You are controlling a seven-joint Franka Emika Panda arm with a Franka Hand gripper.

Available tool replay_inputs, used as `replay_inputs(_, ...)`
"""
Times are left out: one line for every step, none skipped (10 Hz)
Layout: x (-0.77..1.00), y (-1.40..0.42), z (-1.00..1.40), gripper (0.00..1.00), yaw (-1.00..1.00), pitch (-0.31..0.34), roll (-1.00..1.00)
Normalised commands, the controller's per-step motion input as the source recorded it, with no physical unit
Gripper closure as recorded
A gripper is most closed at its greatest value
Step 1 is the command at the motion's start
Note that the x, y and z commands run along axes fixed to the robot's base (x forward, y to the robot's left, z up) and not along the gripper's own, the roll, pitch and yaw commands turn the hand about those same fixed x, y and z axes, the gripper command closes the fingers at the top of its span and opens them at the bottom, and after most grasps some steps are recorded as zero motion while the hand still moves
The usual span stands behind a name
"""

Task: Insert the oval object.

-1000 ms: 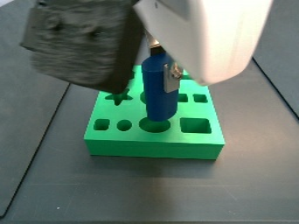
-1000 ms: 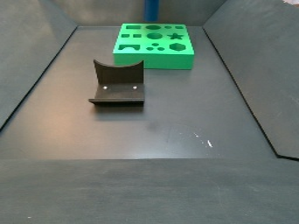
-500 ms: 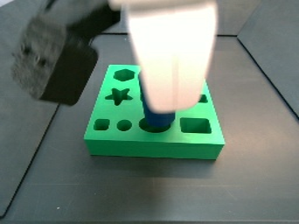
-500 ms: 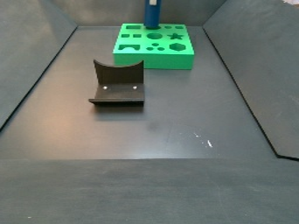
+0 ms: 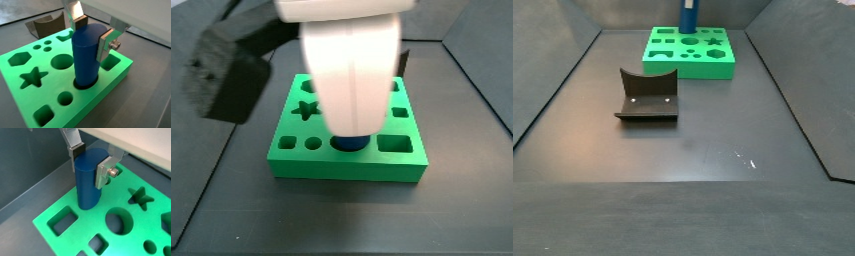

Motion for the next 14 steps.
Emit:
replay_inputs(-0.39,0.17,0.0,1.0,0.0,-0.069,-0.28)
replay_inputs(-0.32,0.11,0.0,1.0,-0.03,-0.049,-0.22)
replay_inputs(0.0,0.0,-0.17,1.0,-0.24,0.0,-0.21)
replay_inputs(0.13,0.0,-0.29,1.0,-0.39,0.077,-0.09)
replay_inputs(0.31,-0.07,-0.26,1.0,-0.52,0.201,0.0)
replay_inputs(0.29,-0.06,-0.26,1.0,-0.51,0.224,0.0)
replay_inputs(0.3,-0.02,-0.31,1.0,-0.43,0.183,0.0)
replay_inputs(0.39,0.0,-0.37,1.0,-0.3,0.174,-0.01)
replay_inputs(0.38,0.0,-0.45,1.0,-0.3,0.174,-0.13)
replay_inputs(0.32,0.03,-0.37,1.0,-0.22,0.137,-0.17)
replay_inputs(0.29,0.14,-0.26,1.0,0.0,0.071,-0.18)
replay_inputs(0.28,0.24,-0.15,1.0,0.21,0.011,-0.12)
replay_inputs(0.09,0.05,0.0,1.0,0.11,0.0,-0.04)
replay_inputs(0.0,0.0,0.0,1.0,0.0,0.0,0.0)
